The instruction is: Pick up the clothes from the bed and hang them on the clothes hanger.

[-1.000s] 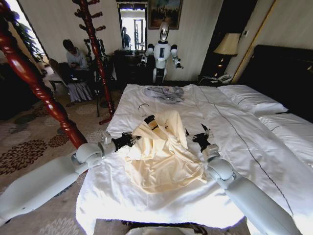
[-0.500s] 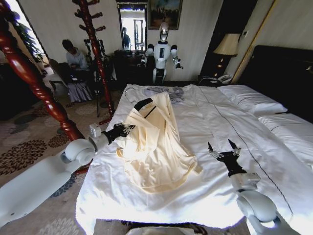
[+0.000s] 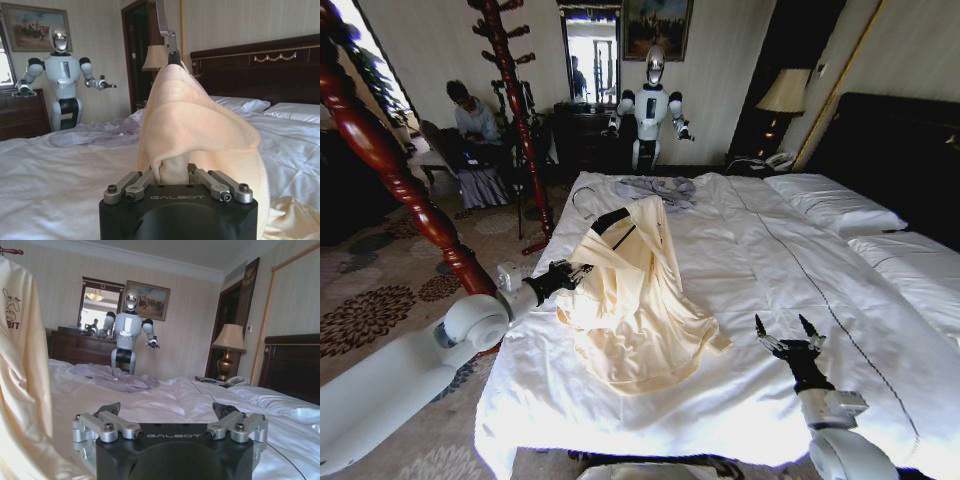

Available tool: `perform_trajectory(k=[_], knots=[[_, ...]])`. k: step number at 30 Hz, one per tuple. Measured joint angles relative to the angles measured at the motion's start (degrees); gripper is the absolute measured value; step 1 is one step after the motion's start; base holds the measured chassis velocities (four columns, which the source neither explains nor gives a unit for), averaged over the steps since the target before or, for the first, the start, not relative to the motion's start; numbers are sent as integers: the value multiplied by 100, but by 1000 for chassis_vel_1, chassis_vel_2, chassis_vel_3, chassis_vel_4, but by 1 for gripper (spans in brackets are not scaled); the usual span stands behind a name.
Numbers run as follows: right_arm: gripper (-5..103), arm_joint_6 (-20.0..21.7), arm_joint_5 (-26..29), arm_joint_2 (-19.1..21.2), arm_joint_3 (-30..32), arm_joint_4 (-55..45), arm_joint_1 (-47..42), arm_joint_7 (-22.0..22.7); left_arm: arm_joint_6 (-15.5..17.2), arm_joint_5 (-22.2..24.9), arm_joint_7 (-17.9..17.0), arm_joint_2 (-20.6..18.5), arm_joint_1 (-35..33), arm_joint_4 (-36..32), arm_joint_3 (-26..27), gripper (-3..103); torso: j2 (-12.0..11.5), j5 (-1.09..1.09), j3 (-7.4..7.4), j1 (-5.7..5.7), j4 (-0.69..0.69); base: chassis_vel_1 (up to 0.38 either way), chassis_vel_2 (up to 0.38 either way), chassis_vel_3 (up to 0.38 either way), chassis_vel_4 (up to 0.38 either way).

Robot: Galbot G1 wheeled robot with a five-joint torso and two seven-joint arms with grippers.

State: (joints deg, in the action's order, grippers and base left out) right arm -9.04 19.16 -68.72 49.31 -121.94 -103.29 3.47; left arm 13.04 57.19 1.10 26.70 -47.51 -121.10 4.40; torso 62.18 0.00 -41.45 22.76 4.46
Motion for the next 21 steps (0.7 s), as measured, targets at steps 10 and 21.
perform_trajectory(k=[10,21], knots=[[100,1,2,17,-18,8,20,3,785,710,-1339,95,173,-591,116,18,0,0,0,0,0,0,0,0,0],[100,8,3,26,-29,14,29,9,1778,2359,-2387,-198,1067,-1127,503,18,0,1,0,1,0,0,0,0,0]])
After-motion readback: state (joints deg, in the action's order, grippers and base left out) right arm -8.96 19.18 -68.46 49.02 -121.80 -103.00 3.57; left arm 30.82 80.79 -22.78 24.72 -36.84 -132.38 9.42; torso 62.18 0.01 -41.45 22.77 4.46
